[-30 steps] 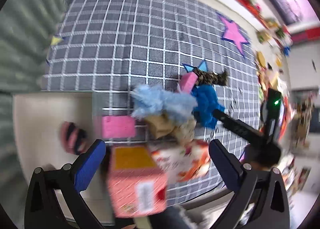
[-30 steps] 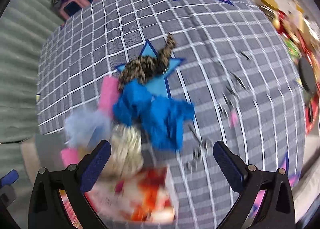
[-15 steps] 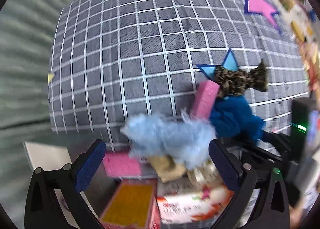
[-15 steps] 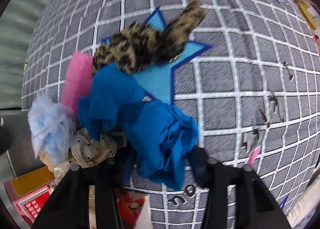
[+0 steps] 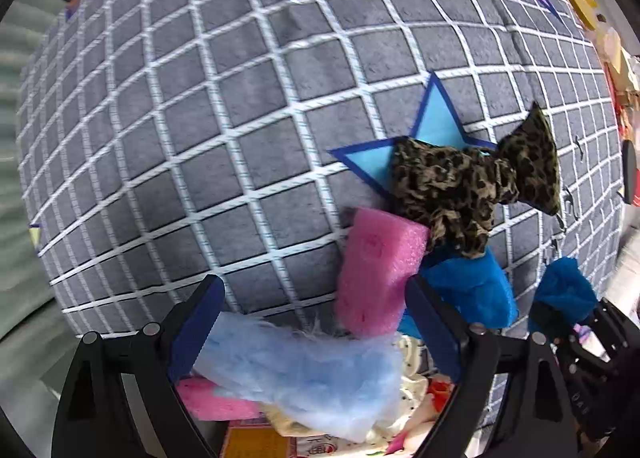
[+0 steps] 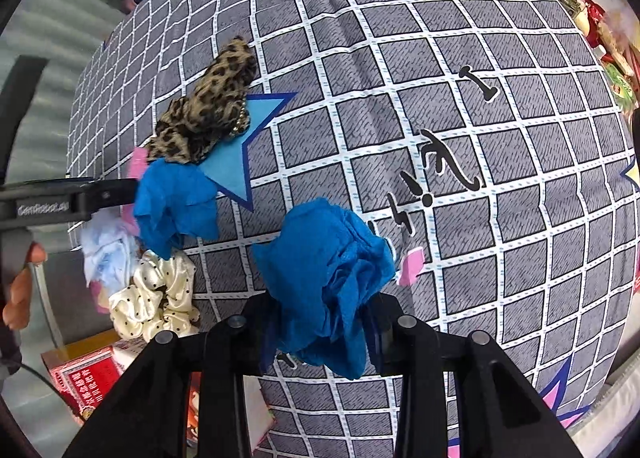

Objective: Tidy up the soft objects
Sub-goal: 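Move both tools back to the pile and grasp the blue cloth with right tool, then grasp the pink sponge with left tool while right tool lifts the blue cloth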

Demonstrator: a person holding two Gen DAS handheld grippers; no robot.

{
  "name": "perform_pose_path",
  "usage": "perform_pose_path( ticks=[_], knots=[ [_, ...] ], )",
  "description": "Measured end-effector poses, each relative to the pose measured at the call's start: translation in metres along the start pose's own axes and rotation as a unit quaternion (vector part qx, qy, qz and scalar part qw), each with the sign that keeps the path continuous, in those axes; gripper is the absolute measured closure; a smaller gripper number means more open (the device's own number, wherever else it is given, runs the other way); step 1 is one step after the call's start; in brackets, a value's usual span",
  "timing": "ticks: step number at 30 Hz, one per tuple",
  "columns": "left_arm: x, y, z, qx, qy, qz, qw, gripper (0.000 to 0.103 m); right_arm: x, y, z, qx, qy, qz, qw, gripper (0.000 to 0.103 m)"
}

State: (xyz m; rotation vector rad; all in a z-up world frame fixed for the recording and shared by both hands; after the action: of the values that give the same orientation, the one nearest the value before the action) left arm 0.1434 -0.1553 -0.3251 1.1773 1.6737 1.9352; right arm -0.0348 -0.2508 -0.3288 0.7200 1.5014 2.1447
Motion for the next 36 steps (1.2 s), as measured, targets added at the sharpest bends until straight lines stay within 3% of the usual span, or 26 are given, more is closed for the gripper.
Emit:
perform_pose_path(
  ticks=[4,7,11,15,18,21,23,25,26,28,31,36],
  knots=[
    [0.001,0.003,0.004,0.017,0.000,0.003,0.9999,0.019,0.003,0.001,0.001,-0.011,-0.005,-0.002,1.000,0.067],
    [0.002,0.011,0.011,0.011,-0.003,-0.024,0.9996,0.021,0.000,0.004,0.002,-0.017,-0.009,-0.003,1.000,0.067],
    [0.001,-0.001,-0.003,0.043,-0.026,0.010,0.9987,0.020,0.004,0.002,0.002,-0.021,-0.012,0.002,1.000,0.067],
    [0.001,-0.012,0.003,-0.002,-0.018,0.005,0.9998,0.022,0.005,0.006,-0.001,-0.023,-0.012,-0.001,1.000,0.067],
    [-0.006,-0.005,0.036,-0.025,0.017,-0.012,0.9995,0.031,0.005,0.009,-0.002,-0.022,-0.013,-0.006,1.000,0.067],
    [-0.013,0.014,0.081,-0.070,0.059,-0.049,0.9946,0.031,0.006,0.014,-0.007,-0.022,-0.019,-0.013,0.999,0.067],
    [-0.010,0.027,0.105,-0.025,0.098,-0.066,0.9927,0.030,0.006,0.014,-0.007,-0.023,-0.019,-0.012,0.999,0.067],
    [-0.001,0.036,0.120,0.029,0.128,-0.074,0.9885,0.022,0.006,0.014,-0.007,-0.025,-0.019,-0.011,0.999,0.067],
    [0.003,0.037,0.121,0.033,0.137,-0.078,0.9870,0.021,0.006,0.013,-0.007,-0.026,-0.019,-0.010,0.999,0.067],
    [0.010,0.030,0.118,0.018,0.127,-0.063,0.9898,0.021,0.006,0.012,-0.006,-0.028,-0.019,-0.007,0.999,0.067],
    [0.022,0.009,0.092,-0.011,0.073,-0.046,0.9962,0.021,0.006,0.009,-0.003,-0.031,-0.017,-0.003,0.999,0.067],
    [0.028,-0.017,0.063,-0.040,0.026,-0.031,0.9984,0.021,0.009,0.009,-0.001,-0.027,-0.012,-0.003,1.000,0.067]
  ],
)
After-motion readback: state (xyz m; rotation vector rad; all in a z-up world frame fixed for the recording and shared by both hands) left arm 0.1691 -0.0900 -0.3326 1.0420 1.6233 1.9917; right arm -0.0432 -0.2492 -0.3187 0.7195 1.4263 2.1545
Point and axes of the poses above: each gripper's, at about its wrist camera, not at the fingertips, and y roughly against the way its jaws point, z to its left, x to its underside, the point moved 4 cm from there along -y, roughly the way its jaws point, and after that the axes turned 8 degrees about z, right-handed, at the moved point
